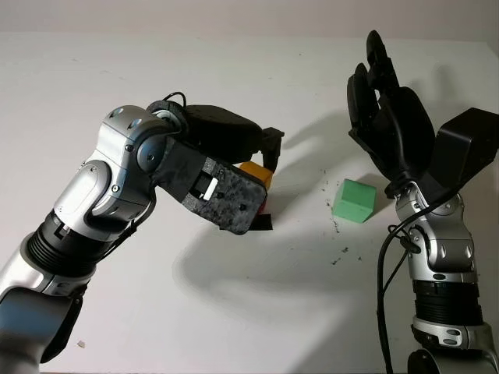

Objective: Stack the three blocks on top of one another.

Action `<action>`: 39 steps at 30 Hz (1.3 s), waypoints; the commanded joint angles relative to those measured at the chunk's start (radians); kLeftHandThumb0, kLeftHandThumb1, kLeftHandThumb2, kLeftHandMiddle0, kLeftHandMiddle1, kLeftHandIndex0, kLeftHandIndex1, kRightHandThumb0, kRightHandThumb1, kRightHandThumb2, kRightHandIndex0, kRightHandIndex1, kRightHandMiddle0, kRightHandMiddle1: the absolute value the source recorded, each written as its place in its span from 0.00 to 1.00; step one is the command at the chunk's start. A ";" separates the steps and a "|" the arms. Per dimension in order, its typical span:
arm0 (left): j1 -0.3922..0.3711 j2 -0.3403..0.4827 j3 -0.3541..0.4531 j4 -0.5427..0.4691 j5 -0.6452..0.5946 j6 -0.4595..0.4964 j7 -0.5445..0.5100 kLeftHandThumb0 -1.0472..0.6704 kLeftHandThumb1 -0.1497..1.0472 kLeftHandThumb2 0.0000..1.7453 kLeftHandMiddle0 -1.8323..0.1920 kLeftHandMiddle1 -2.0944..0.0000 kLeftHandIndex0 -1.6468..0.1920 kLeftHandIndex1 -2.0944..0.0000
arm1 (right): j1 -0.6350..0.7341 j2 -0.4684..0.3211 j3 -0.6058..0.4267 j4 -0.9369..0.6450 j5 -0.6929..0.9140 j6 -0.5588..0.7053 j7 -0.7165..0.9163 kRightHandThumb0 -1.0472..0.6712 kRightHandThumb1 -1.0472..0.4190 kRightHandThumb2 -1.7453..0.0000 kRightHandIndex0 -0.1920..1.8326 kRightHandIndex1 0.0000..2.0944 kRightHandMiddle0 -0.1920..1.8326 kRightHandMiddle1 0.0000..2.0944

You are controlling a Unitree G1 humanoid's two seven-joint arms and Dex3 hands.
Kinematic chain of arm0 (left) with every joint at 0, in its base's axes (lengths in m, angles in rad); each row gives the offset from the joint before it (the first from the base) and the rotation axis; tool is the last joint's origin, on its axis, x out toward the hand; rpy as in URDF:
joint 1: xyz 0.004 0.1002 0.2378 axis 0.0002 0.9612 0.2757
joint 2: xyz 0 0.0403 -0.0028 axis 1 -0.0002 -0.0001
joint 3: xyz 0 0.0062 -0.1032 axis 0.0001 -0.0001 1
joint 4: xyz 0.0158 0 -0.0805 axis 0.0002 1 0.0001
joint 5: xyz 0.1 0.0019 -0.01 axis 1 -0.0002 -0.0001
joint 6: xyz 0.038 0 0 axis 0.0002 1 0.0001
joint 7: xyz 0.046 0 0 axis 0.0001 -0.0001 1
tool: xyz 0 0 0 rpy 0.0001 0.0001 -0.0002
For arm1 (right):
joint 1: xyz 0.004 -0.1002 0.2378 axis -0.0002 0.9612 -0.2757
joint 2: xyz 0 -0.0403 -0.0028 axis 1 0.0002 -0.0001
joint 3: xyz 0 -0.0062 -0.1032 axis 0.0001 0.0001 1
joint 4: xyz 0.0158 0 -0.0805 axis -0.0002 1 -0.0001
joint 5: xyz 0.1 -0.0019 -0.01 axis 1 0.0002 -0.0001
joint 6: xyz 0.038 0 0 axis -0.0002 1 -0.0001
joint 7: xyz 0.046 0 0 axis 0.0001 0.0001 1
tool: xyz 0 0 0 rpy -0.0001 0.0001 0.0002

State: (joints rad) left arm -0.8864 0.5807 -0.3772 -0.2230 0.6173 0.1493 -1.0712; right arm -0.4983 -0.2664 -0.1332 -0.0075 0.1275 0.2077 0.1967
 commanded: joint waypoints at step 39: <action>0.430 -0.313 0.633 0.096 -0.578 0.042 0.849 0.19 1.00 0.35 0.98 0.98 0.99 0.99 | -0.063 -0.225 0.018 0.045 -0.066 -0.097 0.230 0.19 0.00 0.81 0.00 0.01 0.02 0.02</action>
State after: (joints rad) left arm -0.4797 0.2736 0.2485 -0.1347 0.0610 0.2100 -0.2228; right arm -0.5382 -0.4617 -0.1131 0.0265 0.0505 0.1256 0.4064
